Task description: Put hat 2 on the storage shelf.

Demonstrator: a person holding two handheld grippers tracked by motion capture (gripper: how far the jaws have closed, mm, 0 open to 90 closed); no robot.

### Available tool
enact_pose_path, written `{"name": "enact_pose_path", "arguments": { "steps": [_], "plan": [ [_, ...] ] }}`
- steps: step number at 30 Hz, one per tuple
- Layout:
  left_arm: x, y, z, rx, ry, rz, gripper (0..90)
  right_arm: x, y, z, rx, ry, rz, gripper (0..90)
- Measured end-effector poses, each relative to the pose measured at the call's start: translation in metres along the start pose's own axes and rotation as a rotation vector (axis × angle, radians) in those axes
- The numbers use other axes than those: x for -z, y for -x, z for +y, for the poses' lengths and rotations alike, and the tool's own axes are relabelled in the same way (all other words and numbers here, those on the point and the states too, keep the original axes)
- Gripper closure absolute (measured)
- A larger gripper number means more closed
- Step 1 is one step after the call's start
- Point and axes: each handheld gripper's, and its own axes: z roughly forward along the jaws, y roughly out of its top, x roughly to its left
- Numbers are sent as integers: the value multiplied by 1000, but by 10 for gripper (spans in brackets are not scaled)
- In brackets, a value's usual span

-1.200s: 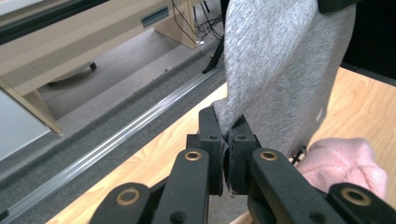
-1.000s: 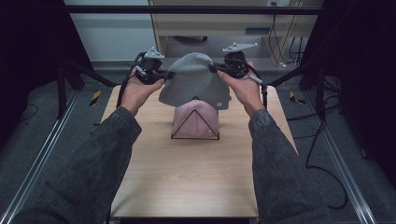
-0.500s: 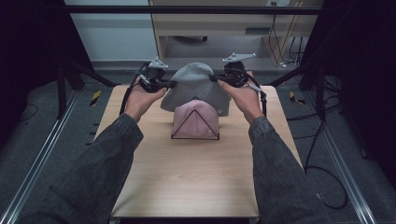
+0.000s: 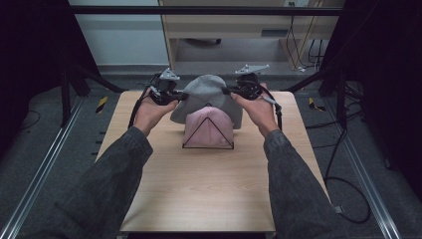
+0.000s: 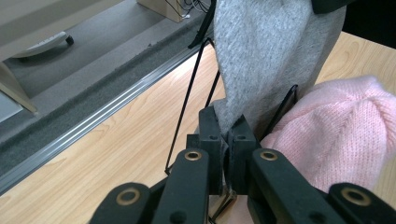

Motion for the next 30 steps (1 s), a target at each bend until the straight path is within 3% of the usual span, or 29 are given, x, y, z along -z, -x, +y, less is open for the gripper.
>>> {"name": "enact_pose_path", "arguments": {
  "steps": [6, 23, 30],
  "plan": [
    [-2, -1, -5, 4, -7, -1, 872, -2, -2, -4, 1, -10, 1, 847],
    [-18, 1, -35, 49, -65, -2, 872, -16, -14, -25, 23, -107, -27, 842],
    [-21, 0, -46, 87, -82, -2, 868, -14, -15, -28, -12, -91, -36, 700]
  ]
}}
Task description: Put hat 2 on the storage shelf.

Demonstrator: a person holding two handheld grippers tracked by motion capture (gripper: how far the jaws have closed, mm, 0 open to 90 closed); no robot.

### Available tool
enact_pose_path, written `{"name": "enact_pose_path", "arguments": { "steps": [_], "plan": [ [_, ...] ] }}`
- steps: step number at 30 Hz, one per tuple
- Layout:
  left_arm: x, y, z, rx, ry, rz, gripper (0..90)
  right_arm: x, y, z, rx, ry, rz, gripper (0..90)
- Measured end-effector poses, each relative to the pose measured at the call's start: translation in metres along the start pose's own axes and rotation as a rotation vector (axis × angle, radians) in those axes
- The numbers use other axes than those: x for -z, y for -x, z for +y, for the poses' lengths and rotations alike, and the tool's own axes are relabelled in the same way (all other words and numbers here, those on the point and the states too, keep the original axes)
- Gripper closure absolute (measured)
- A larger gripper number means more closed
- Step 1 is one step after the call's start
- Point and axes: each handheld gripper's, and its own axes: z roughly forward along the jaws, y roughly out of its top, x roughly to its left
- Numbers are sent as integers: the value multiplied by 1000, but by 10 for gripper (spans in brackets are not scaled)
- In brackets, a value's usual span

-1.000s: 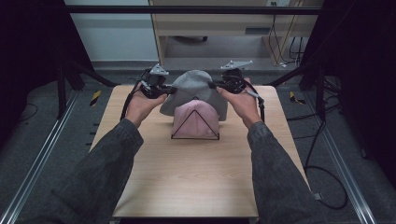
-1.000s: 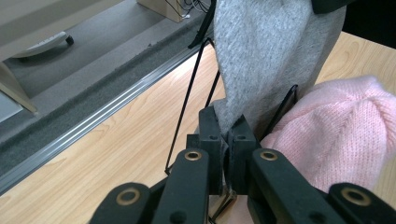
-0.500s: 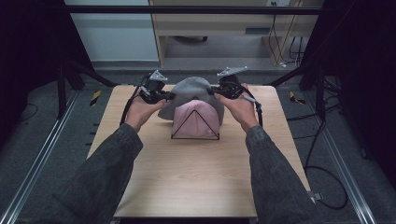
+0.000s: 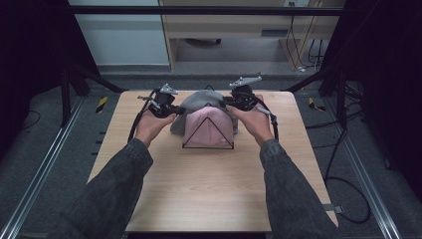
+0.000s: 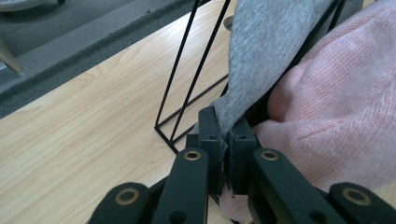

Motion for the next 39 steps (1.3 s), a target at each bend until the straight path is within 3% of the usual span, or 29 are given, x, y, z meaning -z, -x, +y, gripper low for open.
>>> {"name": "enact_pose_path", "arguments": {
  "steps": [3, 7, 9, 12, 19, 22, 24, 31, 34, 37, 39],
  "plan": [
    [1, 0, -2, 10, -10, 20, 869, 2, -2, 0, -1, 3, -11, 652],
    [1, -5, -5, 47, -6, -9, 866, 8, -2, 0, -11, 9, -32, 598],
    [2, -3, -4, 42, 4, -40, 851, 12, -1, 1, -16, 12, -41, 572],
    [4, 3, -2, 16, 14, -23, 813, 18, -1, -1, -26, 26, -59, 531],
    [24, 1, 3, 16, 73, 60, 613, 34, -1, -3, -40, 36, -95, 398],
    [35, -1, 3, 28, 97, 75, 547, 43, -2, -3, -43, 40, -106, 340],
    [44, 0, 3, 31, 100, 90, 453, 49, -2, -5, -54, 41, -115, 298],
    [75, 13, -7, 26, 122, 98, 213, 71, -9, -15, -85, 44, -139, 204],
    [87, 22, -13, 5, 126, 103, 169, 81, -14, -19, -88, 50, -144, 171],
    [93, 28, -21, 9, 130, 100, 139, 92, -18, -23, -86, 52, -151, 150],
    [96, 32, -27, -14, 114, 101, 124, 98, -20, -27, -79, 59, -154, 140]
  ]
}}
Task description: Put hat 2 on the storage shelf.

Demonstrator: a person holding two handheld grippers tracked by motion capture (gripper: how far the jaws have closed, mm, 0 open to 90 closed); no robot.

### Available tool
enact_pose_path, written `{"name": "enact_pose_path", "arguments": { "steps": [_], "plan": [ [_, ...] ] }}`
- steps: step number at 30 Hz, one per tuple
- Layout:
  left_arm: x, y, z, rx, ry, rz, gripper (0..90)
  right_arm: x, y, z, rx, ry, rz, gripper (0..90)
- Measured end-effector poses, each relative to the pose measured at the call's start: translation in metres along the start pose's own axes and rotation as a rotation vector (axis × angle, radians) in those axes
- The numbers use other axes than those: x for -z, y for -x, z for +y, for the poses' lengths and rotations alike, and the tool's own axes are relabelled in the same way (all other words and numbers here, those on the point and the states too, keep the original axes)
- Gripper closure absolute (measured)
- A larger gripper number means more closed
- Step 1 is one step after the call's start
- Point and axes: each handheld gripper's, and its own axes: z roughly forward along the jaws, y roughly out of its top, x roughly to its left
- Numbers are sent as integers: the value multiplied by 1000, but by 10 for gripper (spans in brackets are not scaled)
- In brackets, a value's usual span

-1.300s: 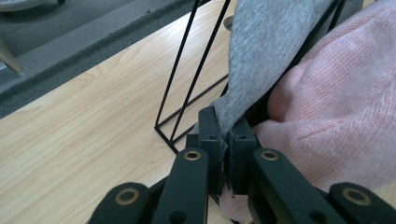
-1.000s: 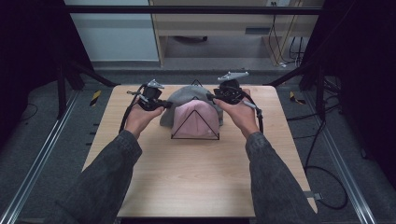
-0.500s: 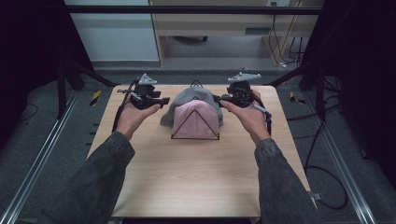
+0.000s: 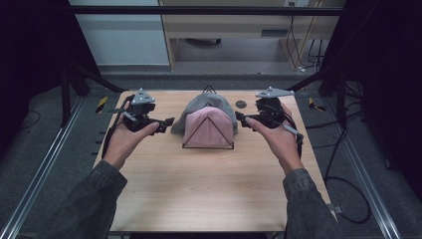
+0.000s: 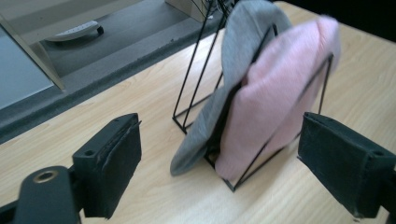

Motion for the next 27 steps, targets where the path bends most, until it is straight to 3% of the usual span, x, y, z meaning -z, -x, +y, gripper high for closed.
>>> {"name": "enact_pose_path", "arguments": {
  "steps": [2, 4, 8, 11, 19, 22, 27],
  "plan": [
    [2, 2, -6, -23, -19, -1, 117, 6, 0, -3, 6, 8, 0, 139],
    [2, 4, -12, -18, -27, -8, 106, 11, -1, -8, 4, 15, -1, 139],
    [1, 7, -27, -51, -63, -21, 77, 14, 0, -20, 26, -14, 3, 120],
    [-1, 8, -41, -51, -77, -29, 64, 18, 3, -33, 24, -32, 6, 110],
    [-9, 13, -74, -56, -132, -59, 53, 16, 7, -88, 18, -130, 20, 95],
    [-14, 14, -85, -75, -175, -57, 53, 10, 8, -110, 11, -170, 15, 139],
    [-22, 14, -103, -66, -213, -68, 54, 2, 13, -139, -35, -219, 2, 171]
  ]
}}
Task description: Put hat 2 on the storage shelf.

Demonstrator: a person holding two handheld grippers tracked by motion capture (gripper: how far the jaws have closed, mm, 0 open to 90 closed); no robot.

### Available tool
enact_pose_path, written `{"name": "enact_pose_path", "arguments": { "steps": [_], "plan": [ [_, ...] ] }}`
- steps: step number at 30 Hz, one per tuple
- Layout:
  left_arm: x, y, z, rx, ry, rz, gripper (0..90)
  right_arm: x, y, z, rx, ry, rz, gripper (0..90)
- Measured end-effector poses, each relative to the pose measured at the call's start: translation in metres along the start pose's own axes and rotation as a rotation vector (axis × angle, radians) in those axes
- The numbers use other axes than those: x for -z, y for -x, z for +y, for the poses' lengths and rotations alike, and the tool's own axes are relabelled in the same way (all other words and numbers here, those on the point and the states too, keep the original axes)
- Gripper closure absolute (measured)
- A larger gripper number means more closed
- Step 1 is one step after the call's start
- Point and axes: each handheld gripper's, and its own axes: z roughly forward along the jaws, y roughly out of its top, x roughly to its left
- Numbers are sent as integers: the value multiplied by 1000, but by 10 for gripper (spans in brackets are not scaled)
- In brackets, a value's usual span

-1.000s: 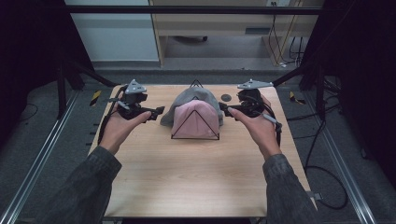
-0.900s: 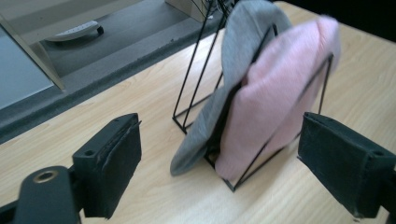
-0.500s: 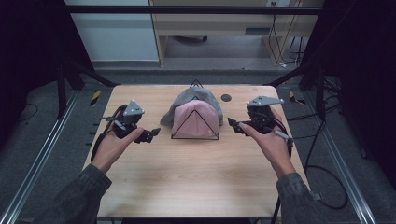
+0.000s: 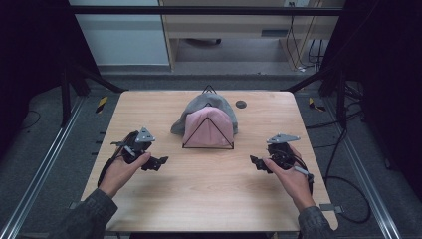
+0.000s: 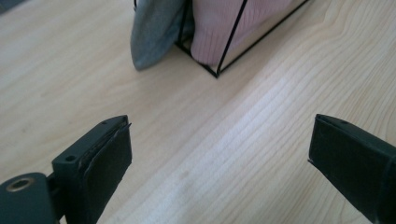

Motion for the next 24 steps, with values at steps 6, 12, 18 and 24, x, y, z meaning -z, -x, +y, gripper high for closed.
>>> {"name": "enact_pose_path", "arguments": {
  "steps": [6, 12, 18, 24],
  "plan": [
    [-12, -1, -20, 30, -47, -14, 54, -11, 6, -18, -47, -27, 1, 175],
    [-20, -2, -36, 69, -64, -23, 54, -18, 7, -29, -70, -51, 5, 172],
    [-26, -2, -46, 90, -83, -32, 50, -23, 6, -38, -80, -70, -7, 166],
    [-29, -2, -53, 112, -81, -29, 50, -26, 5, -44, -82, -80, -11, 162]
  ]
}}
